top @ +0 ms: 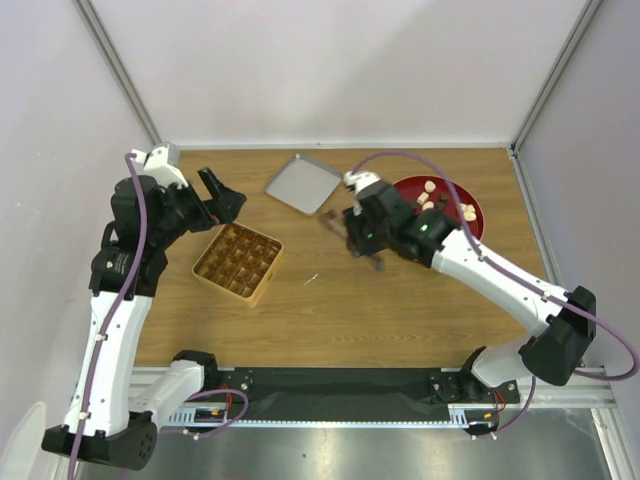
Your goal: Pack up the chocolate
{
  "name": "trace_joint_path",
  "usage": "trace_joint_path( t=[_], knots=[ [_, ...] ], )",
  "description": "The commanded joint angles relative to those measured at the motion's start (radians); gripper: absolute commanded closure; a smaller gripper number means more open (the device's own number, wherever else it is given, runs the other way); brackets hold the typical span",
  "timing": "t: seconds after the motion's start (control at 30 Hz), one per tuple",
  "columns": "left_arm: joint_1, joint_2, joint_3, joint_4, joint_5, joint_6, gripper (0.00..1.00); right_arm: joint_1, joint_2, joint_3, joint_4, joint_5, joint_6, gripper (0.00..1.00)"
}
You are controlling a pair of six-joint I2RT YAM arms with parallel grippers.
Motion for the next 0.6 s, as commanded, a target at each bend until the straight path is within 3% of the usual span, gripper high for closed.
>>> trace_joint_path(
  t=[0.0,0.27,0.57],
  knots=[
    [0.052,-0.010,0.060,-0.024,0.019,-0.053,0.00,0.112,-0.013,0.008,0.176,0.013,0.034,0.63],
    [0.059,-0.059,0.132,-0.018,-0.037,-0.092,0.00,0.296,0.112,-0.006,0.359,0.004,0.051,0.63],
    [0.059,-0.079,0.069,0.027,-0.030,-0.098,0.00,0.301,0.256,0.052,0.420,0.059,-0.011,0.63]
  ],
)
